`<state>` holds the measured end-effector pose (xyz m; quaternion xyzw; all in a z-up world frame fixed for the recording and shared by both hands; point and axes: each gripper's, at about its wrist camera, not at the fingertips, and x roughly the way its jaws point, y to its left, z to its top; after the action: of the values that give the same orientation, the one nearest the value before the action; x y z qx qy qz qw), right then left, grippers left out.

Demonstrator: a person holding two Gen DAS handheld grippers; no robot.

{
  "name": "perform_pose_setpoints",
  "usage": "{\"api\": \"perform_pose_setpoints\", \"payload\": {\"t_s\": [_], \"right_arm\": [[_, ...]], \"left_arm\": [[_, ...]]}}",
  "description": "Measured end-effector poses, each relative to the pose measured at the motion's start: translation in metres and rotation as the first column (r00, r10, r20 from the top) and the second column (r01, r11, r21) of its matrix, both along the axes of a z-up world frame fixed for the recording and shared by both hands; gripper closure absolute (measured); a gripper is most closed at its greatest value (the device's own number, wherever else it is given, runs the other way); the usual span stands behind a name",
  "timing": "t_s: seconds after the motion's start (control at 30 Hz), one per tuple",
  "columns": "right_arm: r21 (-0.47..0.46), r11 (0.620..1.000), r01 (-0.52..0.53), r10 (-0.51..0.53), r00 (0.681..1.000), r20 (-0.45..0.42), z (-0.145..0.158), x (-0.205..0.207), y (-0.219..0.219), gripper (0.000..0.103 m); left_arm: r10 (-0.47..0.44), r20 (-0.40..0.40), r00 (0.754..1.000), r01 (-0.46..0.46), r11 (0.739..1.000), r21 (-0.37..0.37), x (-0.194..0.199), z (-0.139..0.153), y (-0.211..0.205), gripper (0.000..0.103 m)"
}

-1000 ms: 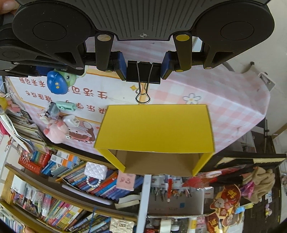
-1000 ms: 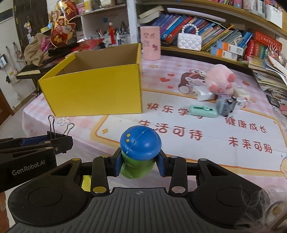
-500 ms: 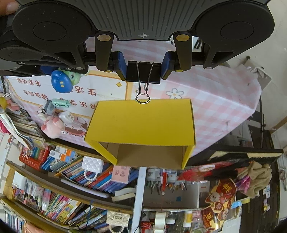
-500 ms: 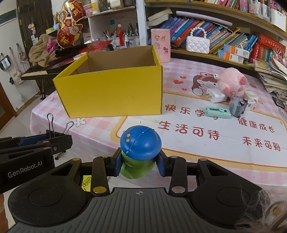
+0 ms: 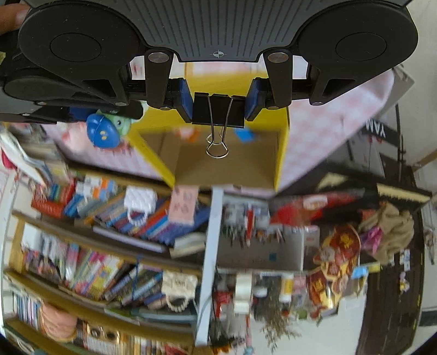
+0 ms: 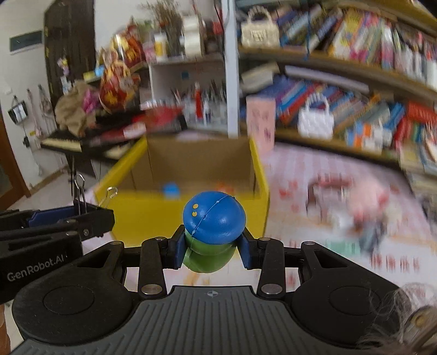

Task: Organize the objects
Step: 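Carry the binder clip and green figure with both tools over the box, then open both tools to drop the clip and figure into the box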

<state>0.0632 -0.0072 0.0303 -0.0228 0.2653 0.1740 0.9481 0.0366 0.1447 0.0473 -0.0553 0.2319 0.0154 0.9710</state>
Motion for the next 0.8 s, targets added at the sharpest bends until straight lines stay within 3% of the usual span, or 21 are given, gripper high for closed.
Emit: {"api": "perform_pose_setpoints", "payload": {"t_s": [0.2,0.37,0.8], "right_arm": [[0.031,0.999,-0.024,0.020,0.993,0.116,0.031,0.053,0.010,0.067],[0.018,1.000,-0.022,0.019,0.992,0.127,0.030,0.101,0.016,0.067],[-0.164,0.974,-0.156,0.144,0.986,-0.081,-0.019,0.213,0.065,0.067]], "left_arm": [[0.052,0.049,0.997,-0.053,0.999,0.010,0.045,0.015,0.005,0.064],[0.062,-0.007,0.998,-0.061,0.996,0.060,0.090,-0.005,0.002,0.064],[0.134,-0.236,0.963,-0.110,0.988,0.112,0.162,-0.058,-0.001,0.064]]}}
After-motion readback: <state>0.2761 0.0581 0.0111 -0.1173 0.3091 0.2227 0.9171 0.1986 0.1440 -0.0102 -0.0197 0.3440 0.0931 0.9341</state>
